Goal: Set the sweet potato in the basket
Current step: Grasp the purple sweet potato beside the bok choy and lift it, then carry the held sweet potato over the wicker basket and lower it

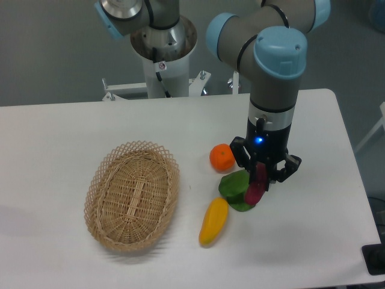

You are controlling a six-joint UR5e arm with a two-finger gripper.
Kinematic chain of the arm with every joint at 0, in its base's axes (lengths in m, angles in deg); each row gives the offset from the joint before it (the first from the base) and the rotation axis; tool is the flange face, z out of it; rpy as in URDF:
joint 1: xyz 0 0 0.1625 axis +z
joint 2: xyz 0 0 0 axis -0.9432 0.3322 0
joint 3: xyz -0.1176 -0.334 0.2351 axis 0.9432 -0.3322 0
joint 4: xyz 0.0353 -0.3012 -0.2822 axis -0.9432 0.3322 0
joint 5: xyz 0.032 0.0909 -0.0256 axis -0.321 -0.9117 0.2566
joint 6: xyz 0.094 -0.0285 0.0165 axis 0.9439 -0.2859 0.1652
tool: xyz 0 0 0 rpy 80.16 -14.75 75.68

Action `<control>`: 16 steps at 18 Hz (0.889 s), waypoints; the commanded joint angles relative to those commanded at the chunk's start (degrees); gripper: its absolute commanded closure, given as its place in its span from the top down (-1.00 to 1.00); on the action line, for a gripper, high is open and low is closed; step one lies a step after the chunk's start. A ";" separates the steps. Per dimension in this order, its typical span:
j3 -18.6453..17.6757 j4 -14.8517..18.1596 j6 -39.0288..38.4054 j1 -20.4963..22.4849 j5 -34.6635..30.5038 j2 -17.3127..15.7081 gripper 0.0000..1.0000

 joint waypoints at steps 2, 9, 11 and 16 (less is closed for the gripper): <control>-0.52 -0.09 0.00 0.00 -0.09 -0.09 -0.27; -0.70 -0.09 -3.69 -1.05 0.09 -0.26 -0.27; -0.97 -0.17 -5.79 -2.63 -0.09 -0.09 -0.27; -2.81 -0.70 -13.17 -7.11 -0.26 0.35 -0.27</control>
